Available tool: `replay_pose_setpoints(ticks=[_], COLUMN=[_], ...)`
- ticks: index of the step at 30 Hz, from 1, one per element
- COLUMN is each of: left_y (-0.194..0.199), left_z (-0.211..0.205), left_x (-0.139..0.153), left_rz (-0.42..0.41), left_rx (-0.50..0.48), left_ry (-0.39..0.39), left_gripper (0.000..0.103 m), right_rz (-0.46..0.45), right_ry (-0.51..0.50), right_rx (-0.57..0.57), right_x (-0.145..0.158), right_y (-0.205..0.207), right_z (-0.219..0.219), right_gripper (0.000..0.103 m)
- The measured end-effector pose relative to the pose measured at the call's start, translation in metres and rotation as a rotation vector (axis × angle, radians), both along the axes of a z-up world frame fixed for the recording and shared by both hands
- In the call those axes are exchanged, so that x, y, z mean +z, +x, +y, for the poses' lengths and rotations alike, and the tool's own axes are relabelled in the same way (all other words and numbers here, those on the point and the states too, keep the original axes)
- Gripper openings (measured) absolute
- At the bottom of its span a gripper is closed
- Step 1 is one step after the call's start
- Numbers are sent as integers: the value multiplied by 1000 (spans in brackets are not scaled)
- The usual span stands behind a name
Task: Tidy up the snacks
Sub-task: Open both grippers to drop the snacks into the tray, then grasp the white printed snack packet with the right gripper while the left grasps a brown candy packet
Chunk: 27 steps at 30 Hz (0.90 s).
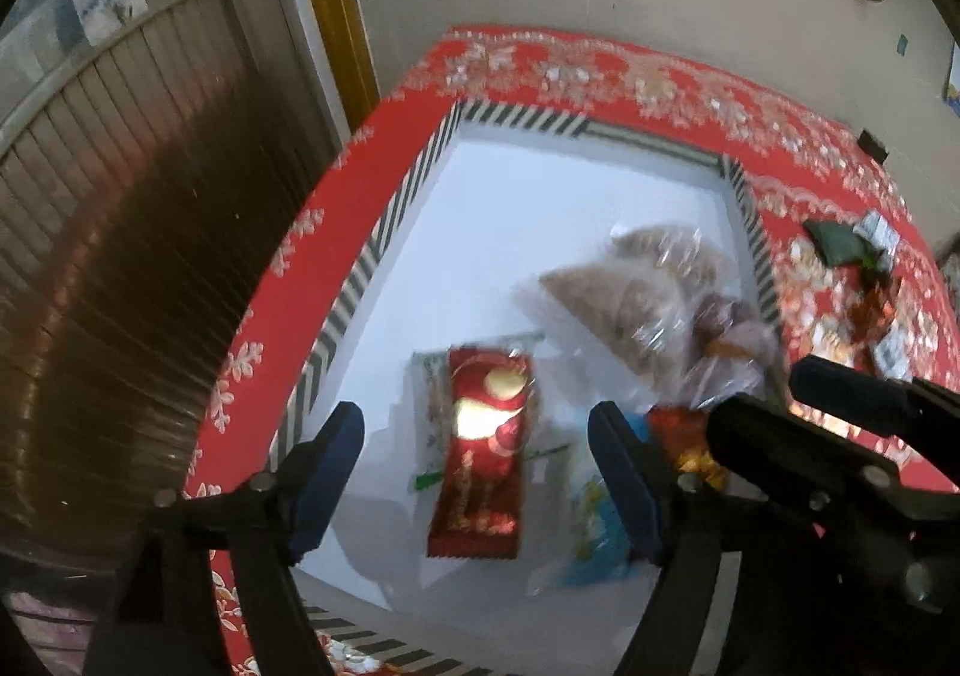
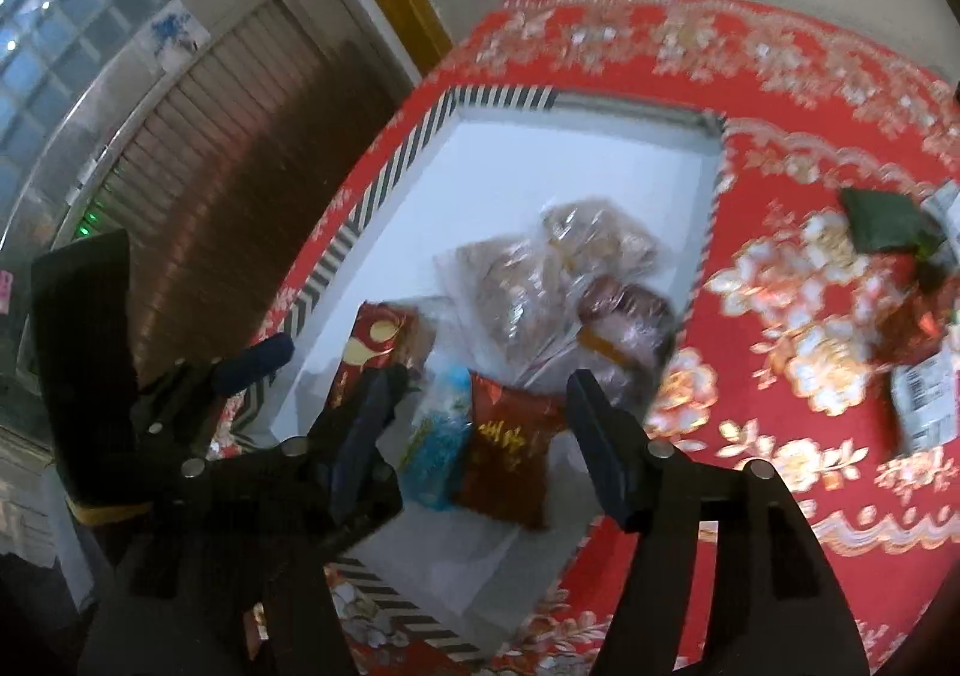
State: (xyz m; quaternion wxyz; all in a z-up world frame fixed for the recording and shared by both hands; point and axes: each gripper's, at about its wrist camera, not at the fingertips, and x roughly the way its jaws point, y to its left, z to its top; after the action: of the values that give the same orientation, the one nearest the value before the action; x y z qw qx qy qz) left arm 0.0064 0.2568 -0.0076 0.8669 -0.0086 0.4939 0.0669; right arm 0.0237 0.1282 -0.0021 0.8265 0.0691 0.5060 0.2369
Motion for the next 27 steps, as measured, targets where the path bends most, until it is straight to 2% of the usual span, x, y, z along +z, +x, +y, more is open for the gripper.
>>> replay_pose_setpoints(ticks=[5, 9, 13, 16, 19, 21, 24, 26, 27], left_y=[3, 8, 14, 18, 20, 20, 23, 27, 29], left_z=[-34, -81, -128, -153, -165, -170, -168, -165, -163], left_x=[19, 27, 21, 14, 7, 3, 1, 0, -1], left_rz=[-74, -102, -66, -42, -17, -2, 7, 8, 8], left_rx=[-59, -175, -309, -354, -367, -371, -370, -355, -350], left_ry=[-25, -34, -65, -62, -66, -63, -58, -58, -61], left_gripper=[80, 81, 81, 81, 81, 81, 81, 81, 81], right_rz=[-71, -90, -27, 99, 187, 192, 253, 255, 240], right_ry=[-32, -62, -67, 51, 160, 187, 225, 205, 155], right_rx=[-95, -266, -468, -598, -620, -583, -611, -640, -649], right_x=[12, 10, -10, -35, -52, -55, -68, -69, -66], right_y=[0, -2, -8, -17, -17, -10, 2, 10, 16], right_z=[-45, -116, -196, -243, -256, -251, -247, -244, -241], right_gripper=[62, 62, 63, 63, 63, 63, 63, 64, 64])
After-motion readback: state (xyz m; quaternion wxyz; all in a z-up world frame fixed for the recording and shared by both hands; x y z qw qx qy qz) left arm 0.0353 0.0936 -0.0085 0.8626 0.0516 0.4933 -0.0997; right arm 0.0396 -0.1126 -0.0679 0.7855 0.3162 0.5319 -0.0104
